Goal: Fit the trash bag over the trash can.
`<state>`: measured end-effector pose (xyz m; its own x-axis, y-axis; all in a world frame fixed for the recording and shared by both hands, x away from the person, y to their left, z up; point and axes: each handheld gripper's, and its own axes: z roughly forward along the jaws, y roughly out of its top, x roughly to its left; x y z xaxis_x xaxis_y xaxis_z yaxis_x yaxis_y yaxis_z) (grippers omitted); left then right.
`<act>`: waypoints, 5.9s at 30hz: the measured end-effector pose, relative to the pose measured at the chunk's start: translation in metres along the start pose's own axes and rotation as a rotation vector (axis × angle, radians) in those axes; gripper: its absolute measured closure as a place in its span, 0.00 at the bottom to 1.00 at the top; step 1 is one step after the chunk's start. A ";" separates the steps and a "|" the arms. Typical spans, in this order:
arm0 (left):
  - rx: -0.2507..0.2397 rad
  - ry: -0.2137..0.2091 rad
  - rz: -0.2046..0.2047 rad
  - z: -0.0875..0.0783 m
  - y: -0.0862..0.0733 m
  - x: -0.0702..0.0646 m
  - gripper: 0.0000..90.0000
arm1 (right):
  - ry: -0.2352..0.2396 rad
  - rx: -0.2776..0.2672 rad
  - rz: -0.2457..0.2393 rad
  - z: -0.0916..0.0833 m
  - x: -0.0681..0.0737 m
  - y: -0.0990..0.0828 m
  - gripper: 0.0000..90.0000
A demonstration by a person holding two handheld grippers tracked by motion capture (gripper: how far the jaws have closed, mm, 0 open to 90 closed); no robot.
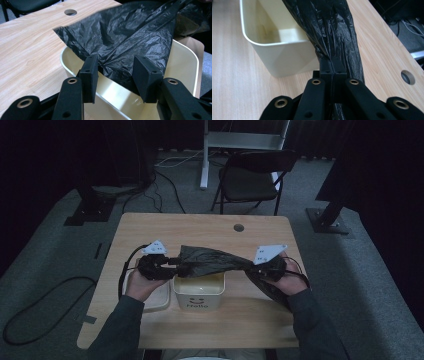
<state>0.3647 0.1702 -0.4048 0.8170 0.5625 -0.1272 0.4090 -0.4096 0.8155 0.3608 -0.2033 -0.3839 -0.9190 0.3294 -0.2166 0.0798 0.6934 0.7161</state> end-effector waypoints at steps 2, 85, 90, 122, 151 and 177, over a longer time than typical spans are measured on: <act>0.004 -0.003 0.001 0.001 0.000 0.000 0.63 | 0.011 -0.021 0.005 -0.002 0.000 0.001 1.00; 0.045 0.086 -0.103 -0.010 -0.049 0.021 0.62 | 0.144 -0.026 -0.028 0.087 0.020 0.084 1.00; 0.049 0.087 -0.104 -0.009 -0.050 0.022 0.62 | 0.144 0.006 -0.029 0.094 0.022 0.085 1.00; 0.046 0.084 -0.099 -0.009 -0.049 0.021 0.62 | 0.052 -0.053 0.032 0.032 0.014 0.053 0.67; 0.046 0.085 -0.099 -0.009 -0.049 0.022 0.61 | -0.023 0.052 0.242 -0.021 0.022 -0.078 0.56; 0.029 0.084 -0.083 -0.014 -0.045 0.017 0.61 | 0.000 0.044 0.181 0.003 0.027 -0.068 1.00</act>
<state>0.3547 0.2083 -0.4356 0.7434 0.6530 -0.1446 0.4863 -0.3793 0.7872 0.3316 -0.2394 -0.4407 -0.8881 0.4514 -0.0870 0.2604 0.6499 0.7140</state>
